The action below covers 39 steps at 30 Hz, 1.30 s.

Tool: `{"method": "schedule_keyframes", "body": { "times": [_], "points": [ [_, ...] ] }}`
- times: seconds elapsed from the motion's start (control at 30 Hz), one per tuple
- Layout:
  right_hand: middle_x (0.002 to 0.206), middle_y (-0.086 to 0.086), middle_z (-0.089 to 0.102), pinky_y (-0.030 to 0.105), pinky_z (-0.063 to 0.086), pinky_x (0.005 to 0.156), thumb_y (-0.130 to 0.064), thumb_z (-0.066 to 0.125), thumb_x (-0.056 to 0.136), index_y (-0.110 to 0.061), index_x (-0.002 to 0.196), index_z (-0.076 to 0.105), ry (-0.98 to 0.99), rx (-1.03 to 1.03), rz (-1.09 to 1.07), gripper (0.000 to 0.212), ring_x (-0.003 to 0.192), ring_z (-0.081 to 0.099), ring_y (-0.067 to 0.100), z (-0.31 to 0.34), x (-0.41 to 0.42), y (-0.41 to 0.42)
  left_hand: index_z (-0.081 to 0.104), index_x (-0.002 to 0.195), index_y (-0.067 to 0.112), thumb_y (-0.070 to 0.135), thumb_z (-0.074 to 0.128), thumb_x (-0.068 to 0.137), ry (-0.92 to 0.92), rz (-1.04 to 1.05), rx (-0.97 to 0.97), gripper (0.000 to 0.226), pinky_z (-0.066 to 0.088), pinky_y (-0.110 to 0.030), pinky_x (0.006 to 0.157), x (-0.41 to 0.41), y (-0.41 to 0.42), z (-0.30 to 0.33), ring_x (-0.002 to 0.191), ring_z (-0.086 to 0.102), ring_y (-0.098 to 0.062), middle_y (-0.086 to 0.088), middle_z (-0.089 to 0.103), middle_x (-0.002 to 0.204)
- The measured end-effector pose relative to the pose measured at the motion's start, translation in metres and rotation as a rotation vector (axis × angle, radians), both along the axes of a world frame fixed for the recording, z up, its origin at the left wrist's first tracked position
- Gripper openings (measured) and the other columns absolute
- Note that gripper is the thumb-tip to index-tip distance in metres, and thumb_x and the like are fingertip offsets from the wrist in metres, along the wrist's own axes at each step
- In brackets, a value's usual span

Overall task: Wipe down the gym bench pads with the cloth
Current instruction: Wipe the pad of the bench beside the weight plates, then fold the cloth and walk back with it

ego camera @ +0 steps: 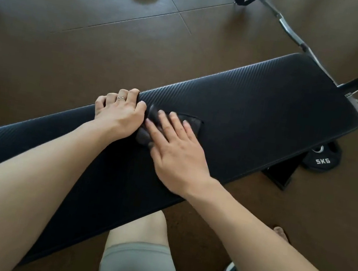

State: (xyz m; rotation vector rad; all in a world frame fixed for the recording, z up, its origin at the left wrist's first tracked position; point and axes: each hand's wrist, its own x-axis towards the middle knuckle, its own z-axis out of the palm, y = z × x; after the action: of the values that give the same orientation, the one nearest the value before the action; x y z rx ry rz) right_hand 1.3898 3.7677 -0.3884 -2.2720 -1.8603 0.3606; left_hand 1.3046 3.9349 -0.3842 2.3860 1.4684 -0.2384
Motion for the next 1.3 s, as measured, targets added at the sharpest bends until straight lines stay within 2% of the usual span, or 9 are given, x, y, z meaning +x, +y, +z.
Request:
{"method": "schedule_keyframes", "body": {
  "times": [0.1,0.33,0.57,0.67,0.8,0.9,0.97,1.13,1.3],
  "points": [
    [0.17,-0.001,0.018,0.037,0.004,0.129,-0.041,0.022,0.107,-0.03,0.161,0.028,-0.042,-0.003,0.102,0.056,0.158,0.012,0.019,0.001,0.036,-0.019,0.028,0.154,0.026,0.038,0.019,0.106,-0.001,-0.001,-0.011,0.051,0.009,-0.045,0.12,-0.001,0.0,0.002,0.148,0.026,-0.028,-0.002,0.035,0.158],
    [0.172,0.004,0.012,0.039,0.002,0.128,-0.034,0.022,0.111,-0.019,0.163,0.021,-0.034,-0.004,-0.397,0.054,0.159,0.007,0.023,-0.004,0.092,0.002,0.032,0.151,0.024,0.038,0.018,0.106,0.004,-0.013,-0.01,0.049,0.012,-0.046,0.119,0.0,0.0,0.002,0.145,0.029,-0.03,-0.005,0.038,0.154],
    [0.169,0.004,0.025,0.034,0.004,0.128,-0.031,0.021,0.111,-0.017,0.159,0.035,0.039,0.1,0.018,0.052,0.158,0.016,0.021,-0.006,0.001,-0.034,0.028,0.156,0.026,0.036,0.019,0.105,-0.003,0.02,-0.043,0.053,0.012,-0.046,0.12,0.001,0.002,0.004,0.147,0.028,-0.03,-0.006,0.038,0.156],
    [0.165,-0.003,0.035,0.028,0.007,0.128,-0.029,0.032,0.113,-0.023,0.156,0.042,0.325,0.093,0.014,0.045,0.155,0.02,0.01,0.013,0.014,-0.044,0.028,0.157,0.027,0.036,0.019,0.105,-0.004,0.027,-0.043,0.053,0.012,-0.046,0.121,0.001,0.002,0.004,0.147,0.028,-0.03,-0.006,0.038,0.157],
    [0.127,-0.005,0.07,0.038,0.046,0.109,-0.034,0.037,0.111,-0.033,0.13,0.063,1.044,0.107,-0.299,0.032,0.121,0.062,0.013,0.037,0.03,-0.043,0.028,0.157,0.029,0.037,0.018,0.106,-0.008,0.033,-0.047,0.053,0.011,-0.045,0.121,0.0,0.003,0.003,0.148,0.027,-0.028,-0.005,0.037,0.158],
    [0.119,0.002,0.076,0.028,0.056,0.094,-0.034,0.041,0.11,-0.022,0.122,0.07,1.661,0.089,-0.589,0.033,0.11,0.071,0.016,0.054,0.052,-0.045,0.029,0.157,0.03,0.041,0.018,0.107,-0.003,0.063,-0.081,0.053,0.012,-0.044,0.121,0.003,0.003,0.008,0.149,0.027,-0.028,-0.005,0.036,0.159],
    [0.126,0.008,0.073,0.036,0.054,0.102,-0.036,0.042,0.109,-0.007,0.129,0.067,1.904,0.041,-0.606,0.043,0.118,0.069,0.024,0.061,0.071,-0.045,0.028,0.16,0.029,0.049,0.019,0.108,-0.007,0.107,-0.101,0.056,0.013,-0.044,0.122,0.009,0.004,0.015,0.152,0.025,-0.028,-0.007,0.034,0.164],
    [0.129,0.015,0.069,0.044,0.047,0.112,-0.051,0.048,0.103,-0.003,0.128,0.066,2.056,-0.134,-0.422,0.057,0.123,0.065,0.031,0.066,0.105,-0.025,0.049,0.147,0.034,0.053,0.041,0.104,-0.482,0.102,-0.315,0.048,0.039,-0.039,0.112,0.046,-0.017,0.061,0.13,0.054,-0.019,0.005,0.055,0.147],
    [0.125,0.014,0.07,0.041,0.056,0.093,-0.012,0.058,0.094,-0.006,0.136,0.06,1.907,-0.347,-0.283,0.042,0.115,0.069,0.028,0.085,0.121,-0.013,0.07,0.124,0.02,0.026,0.057,0.099,-0.698,0.114,-0.798,0.029,0.051,-0.037,0.102,0.053,-0.043,0.106,0.106,0.068,-0.016,-0.007,0.072,0.123]
  ]
}}
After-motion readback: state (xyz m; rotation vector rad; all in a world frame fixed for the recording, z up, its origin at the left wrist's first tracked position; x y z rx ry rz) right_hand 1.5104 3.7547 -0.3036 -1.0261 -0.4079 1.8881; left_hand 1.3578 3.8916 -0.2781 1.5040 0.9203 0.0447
